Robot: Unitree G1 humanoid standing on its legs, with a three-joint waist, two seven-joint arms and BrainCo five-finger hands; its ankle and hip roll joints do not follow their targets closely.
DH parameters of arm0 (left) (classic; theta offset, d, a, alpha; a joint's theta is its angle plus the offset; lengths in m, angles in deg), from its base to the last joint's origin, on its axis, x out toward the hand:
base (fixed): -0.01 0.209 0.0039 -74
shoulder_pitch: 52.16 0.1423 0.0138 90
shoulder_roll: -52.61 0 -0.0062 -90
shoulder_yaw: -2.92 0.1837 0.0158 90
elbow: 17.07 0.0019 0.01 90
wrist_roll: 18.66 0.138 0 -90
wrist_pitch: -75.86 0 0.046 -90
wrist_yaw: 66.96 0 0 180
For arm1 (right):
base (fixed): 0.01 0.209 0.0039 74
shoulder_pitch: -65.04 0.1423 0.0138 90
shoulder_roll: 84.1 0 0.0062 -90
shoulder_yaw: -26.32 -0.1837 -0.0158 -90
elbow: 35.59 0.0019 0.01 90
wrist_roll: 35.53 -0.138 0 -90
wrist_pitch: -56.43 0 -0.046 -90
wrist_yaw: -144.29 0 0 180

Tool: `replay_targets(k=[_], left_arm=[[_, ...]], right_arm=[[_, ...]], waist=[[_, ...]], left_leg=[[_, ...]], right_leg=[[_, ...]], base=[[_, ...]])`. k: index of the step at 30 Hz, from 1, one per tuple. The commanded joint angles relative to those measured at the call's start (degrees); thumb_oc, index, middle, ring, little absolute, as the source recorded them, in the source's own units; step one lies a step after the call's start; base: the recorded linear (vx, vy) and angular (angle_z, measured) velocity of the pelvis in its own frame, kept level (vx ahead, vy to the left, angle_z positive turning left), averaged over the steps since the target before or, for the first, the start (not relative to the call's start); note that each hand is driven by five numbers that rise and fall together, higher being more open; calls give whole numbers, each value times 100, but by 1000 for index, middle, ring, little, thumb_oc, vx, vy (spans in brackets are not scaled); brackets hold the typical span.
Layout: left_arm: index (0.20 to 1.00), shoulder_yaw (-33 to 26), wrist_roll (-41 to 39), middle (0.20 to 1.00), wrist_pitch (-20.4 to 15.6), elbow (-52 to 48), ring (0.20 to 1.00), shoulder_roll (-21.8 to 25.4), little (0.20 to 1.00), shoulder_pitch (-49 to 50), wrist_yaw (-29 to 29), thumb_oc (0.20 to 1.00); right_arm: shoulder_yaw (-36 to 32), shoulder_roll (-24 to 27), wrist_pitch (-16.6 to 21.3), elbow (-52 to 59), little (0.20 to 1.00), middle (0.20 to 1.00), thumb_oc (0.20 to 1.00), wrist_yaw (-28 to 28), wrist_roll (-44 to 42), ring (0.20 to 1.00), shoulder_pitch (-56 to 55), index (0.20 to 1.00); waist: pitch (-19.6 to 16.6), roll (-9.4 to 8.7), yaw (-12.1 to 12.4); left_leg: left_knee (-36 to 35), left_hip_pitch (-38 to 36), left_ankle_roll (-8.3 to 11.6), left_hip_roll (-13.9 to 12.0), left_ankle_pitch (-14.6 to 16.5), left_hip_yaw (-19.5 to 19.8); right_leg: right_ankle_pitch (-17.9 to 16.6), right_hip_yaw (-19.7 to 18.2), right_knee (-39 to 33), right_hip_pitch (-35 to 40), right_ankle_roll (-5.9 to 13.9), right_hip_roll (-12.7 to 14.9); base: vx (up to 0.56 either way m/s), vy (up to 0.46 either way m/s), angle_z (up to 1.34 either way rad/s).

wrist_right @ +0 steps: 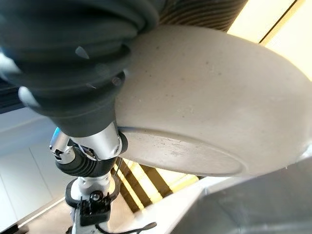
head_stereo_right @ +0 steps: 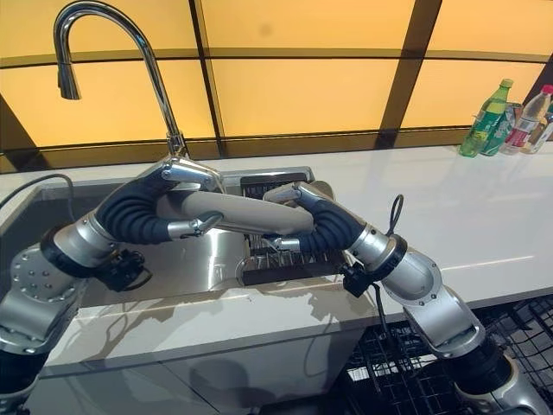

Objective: Pick up plates and place into dishwasher.

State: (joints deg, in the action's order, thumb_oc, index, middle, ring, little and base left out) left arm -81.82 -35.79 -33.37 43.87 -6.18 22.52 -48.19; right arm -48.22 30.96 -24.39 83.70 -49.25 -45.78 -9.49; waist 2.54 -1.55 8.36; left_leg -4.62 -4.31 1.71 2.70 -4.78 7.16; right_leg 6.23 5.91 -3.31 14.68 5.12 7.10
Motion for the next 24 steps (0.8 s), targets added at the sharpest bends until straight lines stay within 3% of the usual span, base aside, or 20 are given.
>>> replay_targets(k=[1, 7, 8, 9, 15, 19, 24], left_arm=[[200, 9, -481, 200, -225, -15, 200, -329, 200, -408, -174, 200], [200, -19, -422, 200, -201, 9, 200, -382, 200, -475, -420, 200], [479, -32, -374, 479, -149, 27, 479, -403, 479, -486, -515, 479], [1000, -38, -303, 1000, -117, 61, 1000, -409, 1000, -512, -625, 1000], [1000, -570, -275, 1000, 17, 394, 1000, -204, 1000, -359, -2034, 1000], [1000, -1084, -196, 1000, 22, 671, 1000, -248, 1000, 18, -2775, 1000], [1000, -1307, -48, 1000, 58, 653, 1000, -272, 1000, 257, -2993, 1000]], right_arm=[[-579, -242, 54, 12, 200, 200, 200, 1003, 62, 200, 86, 200], [-872, -240, 201, -30, 200, 200, 200, 1440, 137, 200, -4, 200], [-932, -246, 216, -53, 200, 200, 200, 1516, 202, 200, -4, 200], [-988, -242, 245, -82, 200, 200, 200, 1596, 292, 200, -7, 200], [-1643, 64, 387, -219, 200, 200, 200, 1889, 578, 200, -243, 200], [-2213, 287, 420, -292, 200, 200, 200, 1769, 677, 200, -545, 200], [-2641, 529, 360, -363, 200, 200, 200, 1855, 711, 200, -806, 200]], waist=[[-311, 110, -88], [-330, 141, -191], [-330, 149, -210], [-324, 153, -232], [-356, 155, -372], [-372, 154, -521], [-334, 130, -641]], left_leg=[[493, -272, -66, -176, 955, -68], [417, -294, -81, -180, 931, -124], [389, -310, -87, -183, 926, -135], [379, -319, -94, -188, 929, -157], [339, -346, -111, -204, 948, -259], [352, -339, -124, -222, 972, -361], [337, -383, -138, -235, 991, -459]], right_leg=[[-522, 27, 166, -785, 53, 17], [-501, -24, 196, -813, 44, -13], [-499, -33, 200, -818, 40, -24], [-497, -42, 204, -820, 41, -29], [-486, -162, 190, -841, 39, -73], [-487, -319, 181, -883, 24, -106], [-489, -433, 188, -879, 26, -118]], base=[[-44, 10, 1], [-53, 10, 0], [-58, 16, 0], [-59, 19, 0], [-43, 21, -2], [-16, 30, -8], [4, 15, -22]])
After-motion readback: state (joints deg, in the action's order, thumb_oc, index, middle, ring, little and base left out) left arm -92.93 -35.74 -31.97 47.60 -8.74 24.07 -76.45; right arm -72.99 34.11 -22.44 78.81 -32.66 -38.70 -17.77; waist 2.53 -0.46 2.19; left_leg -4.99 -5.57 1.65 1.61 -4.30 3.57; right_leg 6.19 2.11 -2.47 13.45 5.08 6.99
